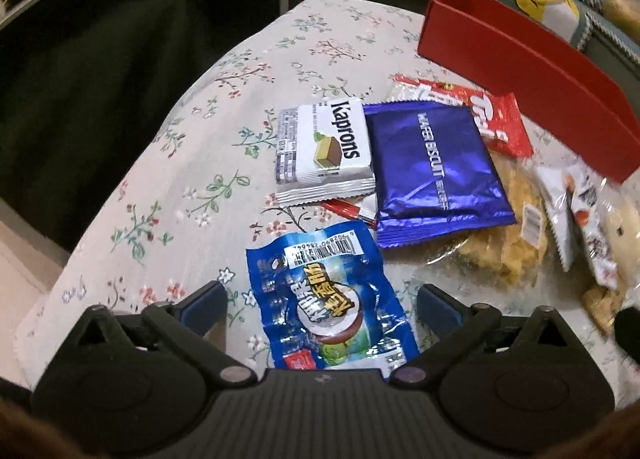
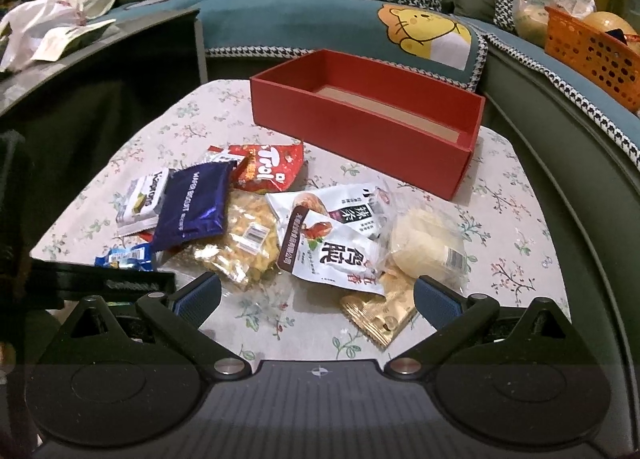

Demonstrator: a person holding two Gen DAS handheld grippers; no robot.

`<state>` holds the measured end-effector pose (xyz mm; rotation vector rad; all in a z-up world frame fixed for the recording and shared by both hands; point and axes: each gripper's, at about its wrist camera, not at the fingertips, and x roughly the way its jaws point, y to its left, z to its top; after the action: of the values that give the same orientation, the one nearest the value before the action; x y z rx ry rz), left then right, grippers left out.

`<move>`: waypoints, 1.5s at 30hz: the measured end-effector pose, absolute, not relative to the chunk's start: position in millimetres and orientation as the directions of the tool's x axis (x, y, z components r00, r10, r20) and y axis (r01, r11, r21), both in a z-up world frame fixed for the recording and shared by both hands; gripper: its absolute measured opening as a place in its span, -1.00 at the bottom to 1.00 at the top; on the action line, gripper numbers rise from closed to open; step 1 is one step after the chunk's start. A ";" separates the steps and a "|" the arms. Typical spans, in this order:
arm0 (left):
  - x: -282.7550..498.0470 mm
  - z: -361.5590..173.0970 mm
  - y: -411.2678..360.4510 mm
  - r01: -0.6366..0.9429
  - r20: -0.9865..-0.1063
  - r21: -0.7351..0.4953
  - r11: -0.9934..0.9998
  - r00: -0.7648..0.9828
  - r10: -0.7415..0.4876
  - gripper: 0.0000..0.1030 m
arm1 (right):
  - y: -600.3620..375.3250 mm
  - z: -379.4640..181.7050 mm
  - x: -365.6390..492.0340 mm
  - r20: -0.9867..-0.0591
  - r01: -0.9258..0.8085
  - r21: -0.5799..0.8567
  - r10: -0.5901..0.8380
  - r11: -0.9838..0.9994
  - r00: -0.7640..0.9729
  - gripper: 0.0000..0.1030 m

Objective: Organize snacks
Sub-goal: 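Lower left gripper toward blue-and-white snack pack while right gripper grasps blue wafer biscuit pack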

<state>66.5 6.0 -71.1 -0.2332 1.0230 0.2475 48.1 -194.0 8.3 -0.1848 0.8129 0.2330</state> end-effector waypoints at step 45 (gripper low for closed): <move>42.9 -67.3 8.3 -0.100 -0.880 -0.065 0.993 0.475 -0.010 1.00 | -75.1 -7.2 122.9 -0.841 -0.543 -0.093 0.226 0.834 0.491 0.75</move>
<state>42.9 8.3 -67.3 -0.1129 1.0746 0.0547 122.9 -75.1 -7.2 -0.3716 0.9497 0.4801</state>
